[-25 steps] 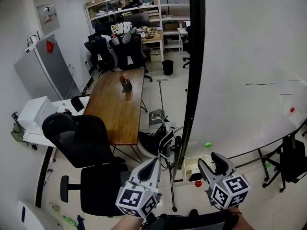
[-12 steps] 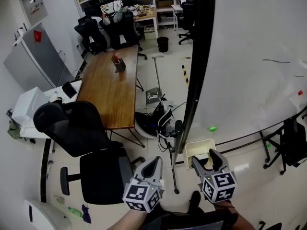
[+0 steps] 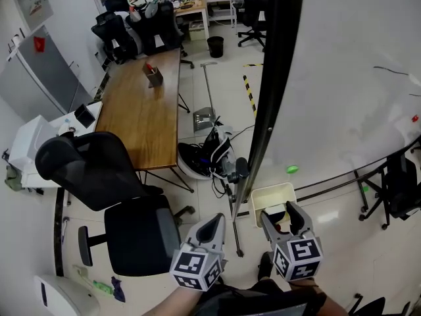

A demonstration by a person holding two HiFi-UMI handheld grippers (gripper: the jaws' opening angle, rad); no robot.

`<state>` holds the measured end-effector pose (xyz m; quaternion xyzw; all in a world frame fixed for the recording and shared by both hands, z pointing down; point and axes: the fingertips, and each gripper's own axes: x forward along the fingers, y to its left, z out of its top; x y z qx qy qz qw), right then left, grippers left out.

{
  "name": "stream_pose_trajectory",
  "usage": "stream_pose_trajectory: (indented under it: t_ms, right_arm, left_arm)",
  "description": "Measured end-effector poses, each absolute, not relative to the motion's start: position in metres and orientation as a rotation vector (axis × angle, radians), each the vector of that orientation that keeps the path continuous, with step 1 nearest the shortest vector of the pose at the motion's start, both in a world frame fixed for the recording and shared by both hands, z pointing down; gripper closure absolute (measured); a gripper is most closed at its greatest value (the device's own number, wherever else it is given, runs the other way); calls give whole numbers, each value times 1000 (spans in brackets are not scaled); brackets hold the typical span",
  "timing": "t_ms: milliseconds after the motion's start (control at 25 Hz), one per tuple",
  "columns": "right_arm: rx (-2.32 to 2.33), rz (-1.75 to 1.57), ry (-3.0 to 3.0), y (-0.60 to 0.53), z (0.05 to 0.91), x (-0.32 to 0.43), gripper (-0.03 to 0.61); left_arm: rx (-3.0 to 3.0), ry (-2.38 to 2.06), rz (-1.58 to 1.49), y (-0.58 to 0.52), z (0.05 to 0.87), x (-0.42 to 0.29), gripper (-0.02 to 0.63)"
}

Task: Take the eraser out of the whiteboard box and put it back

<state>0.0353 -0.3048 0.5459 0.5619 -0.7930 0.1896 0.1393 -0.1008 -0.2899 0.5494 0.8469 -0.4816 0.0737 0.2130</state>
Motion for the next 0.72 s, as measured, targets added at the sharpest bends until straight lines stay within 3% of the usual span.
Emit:
stream_pose_trajectory:
  t_ms: [440,720]
  right_arm:
    - [1635,634,-2292,-301,552,31,291]
    - [1669,606,-2352,-290,512,41,293]
  left_arm:
    - [2367,-1324,210,-287,541,-103,586]
    - [2395,-1343,170,-273,512,-103,586]
